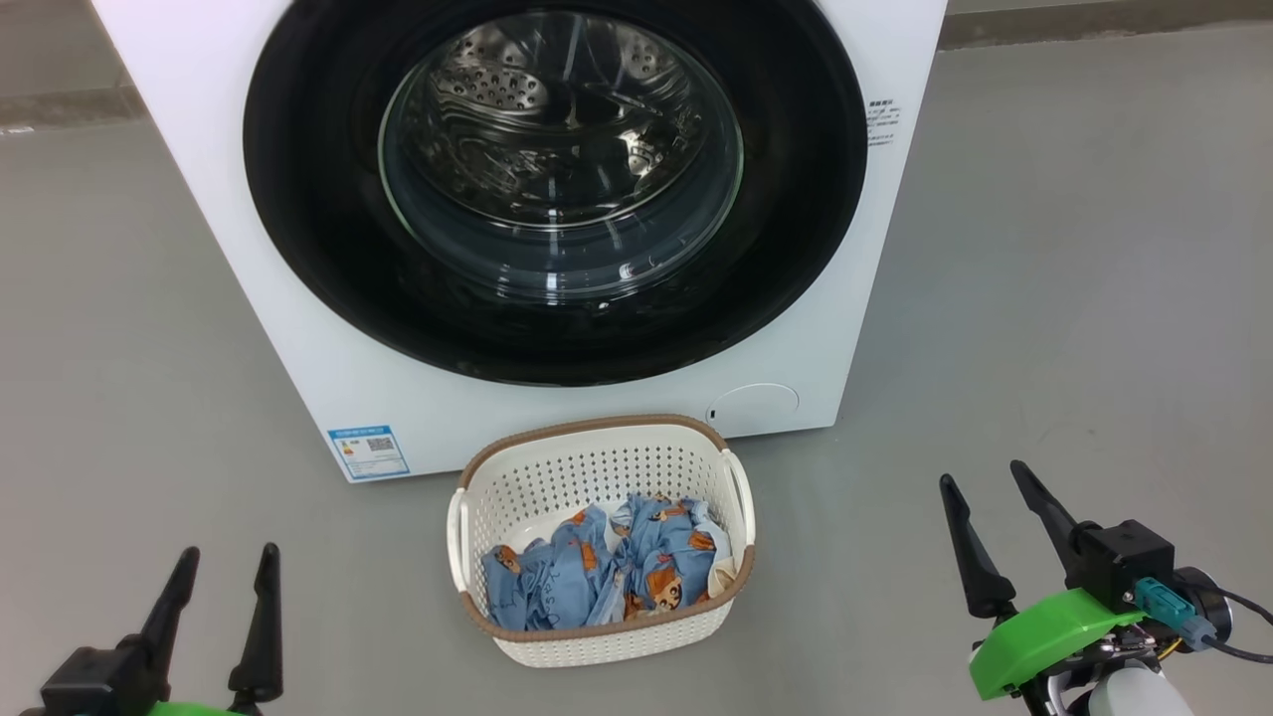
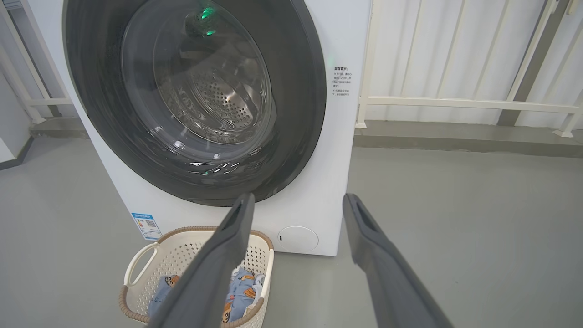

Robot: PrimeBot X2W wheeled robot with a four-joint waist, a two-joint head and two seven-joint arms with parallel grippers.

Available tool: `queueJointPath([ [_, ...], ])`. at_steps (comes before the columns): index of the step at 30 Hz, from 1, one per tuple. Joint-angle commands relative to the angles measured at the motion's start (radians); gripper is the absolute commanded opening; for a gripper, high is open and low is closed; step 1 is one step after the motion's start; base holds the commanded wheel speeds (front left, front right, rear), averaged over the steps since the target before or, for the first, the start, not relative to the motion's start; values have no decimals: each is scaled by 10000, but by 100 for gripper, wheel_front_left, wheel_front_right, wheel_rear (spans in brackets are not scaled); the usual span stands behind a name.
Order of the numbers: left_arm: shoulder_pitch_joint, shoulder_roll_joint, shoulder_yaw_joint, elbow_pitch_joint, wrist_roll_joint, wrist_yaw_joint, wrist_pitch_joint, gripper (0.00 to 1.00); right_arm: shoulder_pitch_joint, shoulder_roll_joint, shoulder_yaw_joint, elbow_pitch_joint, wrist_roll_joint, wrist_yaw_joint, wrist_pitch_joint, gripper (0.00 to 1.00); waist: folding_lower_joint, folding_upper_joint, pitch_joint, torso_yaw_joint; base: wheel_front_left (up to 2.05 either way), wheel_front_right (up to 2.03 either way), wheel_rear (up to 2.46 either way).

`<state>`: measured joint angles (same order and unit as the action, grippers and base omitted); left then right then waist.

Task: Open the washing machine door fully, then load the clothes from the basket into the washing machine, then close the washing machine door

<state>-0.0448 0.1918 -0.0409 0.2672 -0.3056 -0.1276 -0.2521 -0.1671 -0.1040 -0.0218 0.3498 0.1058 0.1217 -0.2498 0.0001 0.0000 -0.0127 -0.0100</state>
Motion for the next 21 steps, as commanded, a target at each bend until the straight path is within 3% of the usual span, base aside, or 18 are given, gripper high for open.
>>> queueJointPath([
  [1,-296,266,417,-157,78,-31,-97,100,-378,-38,128,-239,-122,90,-120,100,0,0,14,-1,0,0,0],
  [21,-328,-75,732,-217,-518,-31,-97,100,-383,209,-367,-286,-96,90,-120,100,0,0,63,79,0,0,0],
])
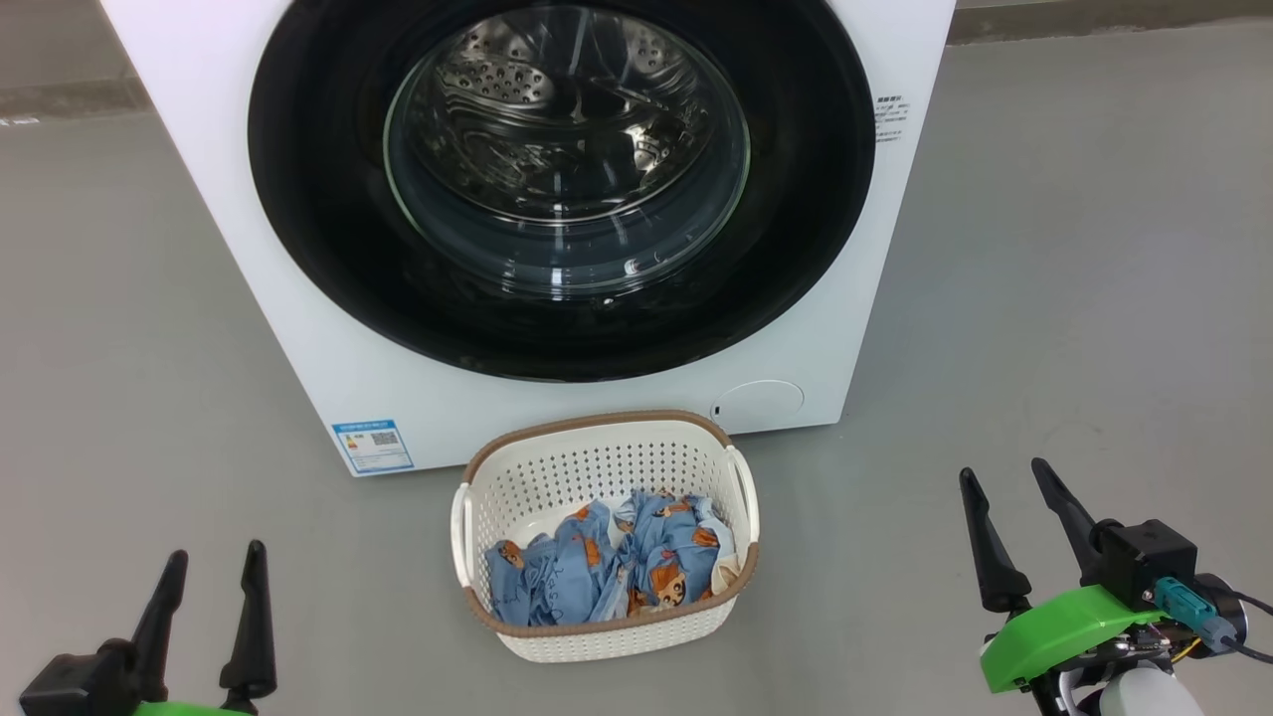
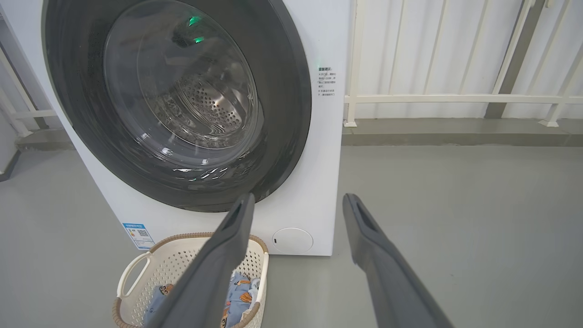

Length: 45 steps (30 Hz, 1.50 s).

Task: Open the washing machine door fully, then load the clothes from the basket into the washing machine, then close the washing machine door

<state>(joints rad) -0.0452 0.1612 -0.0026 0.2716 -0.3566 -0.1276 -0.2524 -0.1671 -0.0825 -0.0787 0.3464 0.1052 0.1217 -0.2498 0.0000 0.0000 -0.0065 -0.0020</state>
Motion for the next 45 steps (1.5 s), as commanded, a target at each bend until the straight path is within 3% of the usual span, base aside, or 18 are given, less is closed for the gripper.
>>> queueJointPath([
  [1,-319,240,342,-271,-39,-31,-93,100,-385,3,198,-247,-88,90,-120,100,0,0,5,4,0,0,0],
  [23,-426,333,223,-24,-9,-31,-93,100,-403,47,78,-257,-29,90,-120,100,0,0,39,15,9,9,-19],
  [45,-492,270,407,-200,-333,-31,-93,100,-255,32,-135,-420,127,90,-120,100,0,0,77,67,109,109,-218],
])
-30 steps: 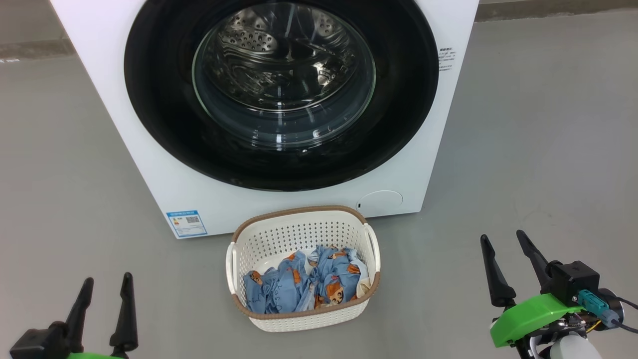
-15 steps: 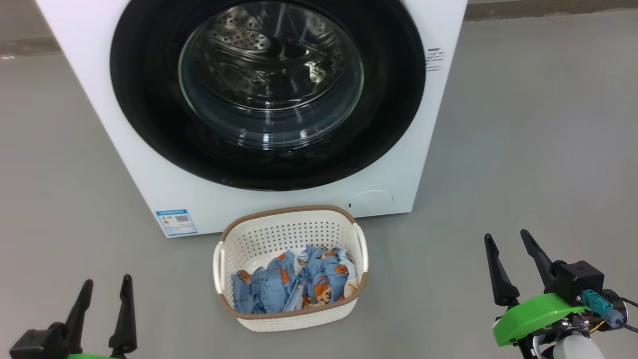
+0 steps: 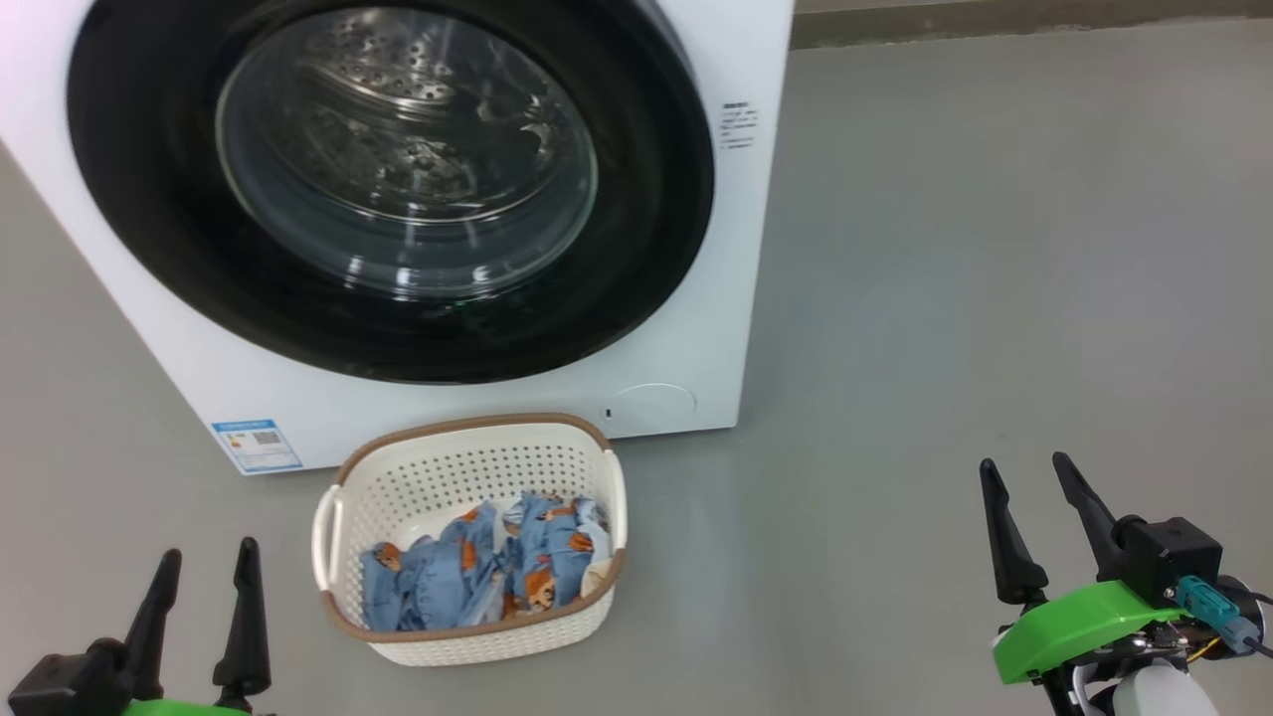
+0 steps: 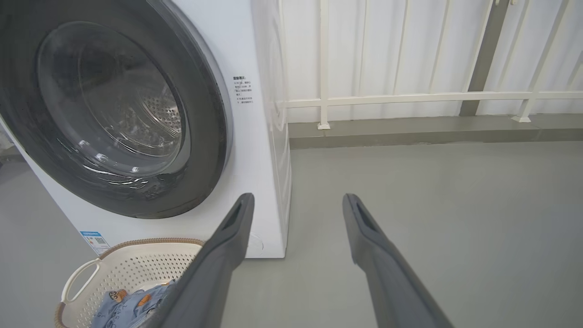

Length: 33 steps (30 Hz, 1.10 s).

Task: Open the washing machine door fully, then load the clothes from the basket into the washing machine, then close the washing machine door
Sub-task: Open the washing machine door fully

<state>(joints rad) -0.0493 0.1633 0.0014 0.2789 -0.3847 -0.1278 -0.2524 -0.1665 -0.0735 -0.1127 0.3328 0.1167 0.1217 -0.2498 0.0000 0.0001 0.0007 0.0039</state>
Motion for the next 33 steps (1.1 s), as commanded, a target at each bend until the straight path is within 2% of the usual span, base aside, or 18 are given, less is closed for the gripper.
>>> queueJointPath([
  [1,-445,257,362,-299,-54,-29,-93,100,-256,-55,193,-303,18,90,-120,100,0,-1,13,14,96,96,-193],
  [10,-306,280,374,-723,244,-29,-93,100,-251,36,221,-476,233,90,-120,100,0,-1,74,-2,57,57,-115],
  [24,-37,167,344,-981,671,-29,-93,100,-304,83,227,-348,737,90,-120,100,0,-1,36,29,2,2,-4],
  [28,40,141,348,-1027,714,-29,-93,100,-454,110,227,-279,1137,90,-120,100,0,-1,33,48,0,0,0],
  [33,166,89,286,-1177,782,-29,-93,100,-849,159,61,-264,2296,90,-120,100,0,-1,80,81,0,0,0],
])
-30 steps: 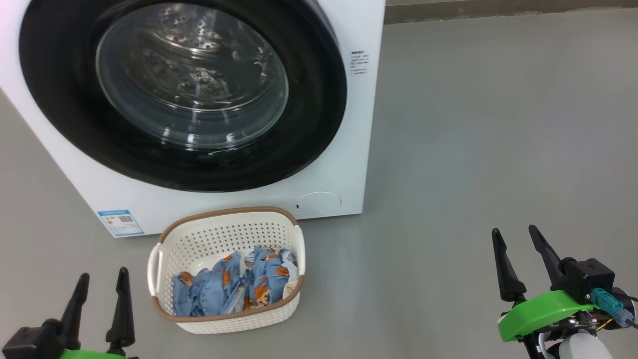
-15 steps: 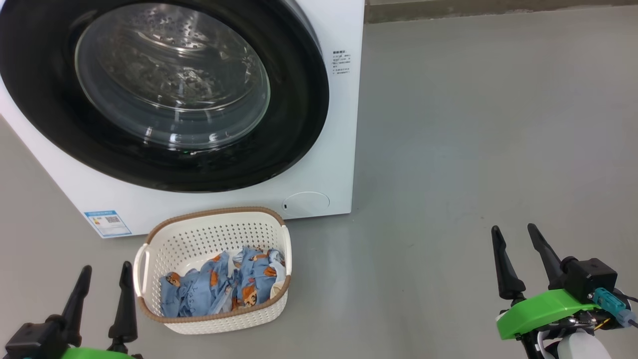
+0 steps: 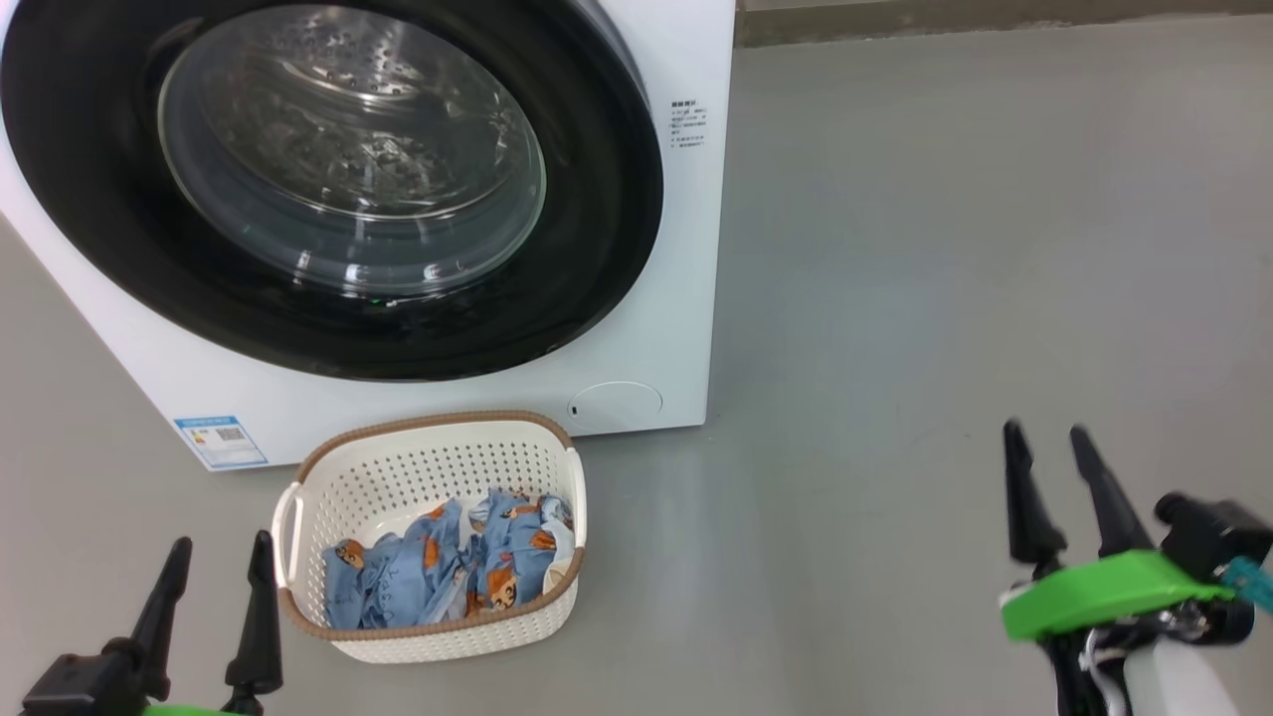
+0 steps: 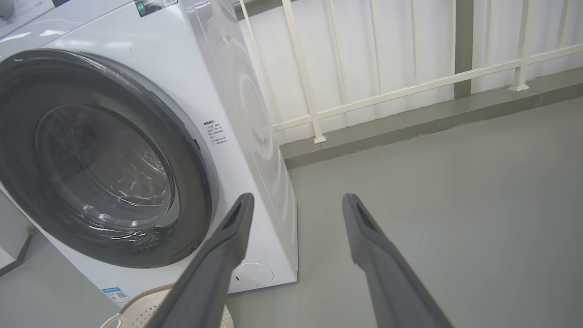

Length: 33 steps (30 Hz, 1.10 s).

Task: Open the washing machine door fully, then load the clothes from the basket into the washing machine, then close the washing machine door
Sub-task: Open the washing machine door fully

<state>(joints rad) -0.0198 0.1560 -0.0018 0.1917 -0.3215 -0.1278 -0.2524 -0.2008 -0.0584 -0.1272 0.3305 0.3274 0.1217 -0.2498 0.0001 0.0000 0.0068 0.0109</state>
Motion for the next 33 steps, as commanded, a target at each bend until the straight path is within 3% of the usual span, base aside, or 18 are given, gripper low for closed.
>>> queueJointPath([
  [1,-93,148,300,-355,164,-29,-93,100,-607,16,187,-228,476,90,-120,100,-1,0,45,22,0,0,0],
  [5,-9,138,188,-502,194,-29,-93,100,-953,35,131,-171,1404,90,-120,100,-1,0,169,89,0,0,0],
  [11,46,81,-110,-685,148,-29,-93,100,-1759,56,17,-3,3770,90,-70,100,-1,0,472,295,0,0,0],
  [19,-263,120,-245,-789,-91,-29,-93,100,-2945,61,-507,216,7062,90,1002,100,-1,0,1153,596,0,0,0],
  [21,-368,137,-239,-800,-147,-29,-93,100,-3311,61,-664,373,7683,90,1420,45,-1,0,1335,659,0,0,0],
  [23,-484,167,-211,-829,-191,-29,-93,100,-3679,-1,-708,515,8030,90,1837,8,-1,0,1513,732,0,0,0],
  [24,-538,188,-199,-849,-213,-29,-93,100,-3843,-28,-712,575,8178,90,2059,0,-1,0,1601,774,0,0,0],
  [33,-953,261,-123,-982,-353,-29,-93,100,-5220,-420,-859,1203,8824,90,3656,0,-1,0,2187,1161,0,0,0],
])
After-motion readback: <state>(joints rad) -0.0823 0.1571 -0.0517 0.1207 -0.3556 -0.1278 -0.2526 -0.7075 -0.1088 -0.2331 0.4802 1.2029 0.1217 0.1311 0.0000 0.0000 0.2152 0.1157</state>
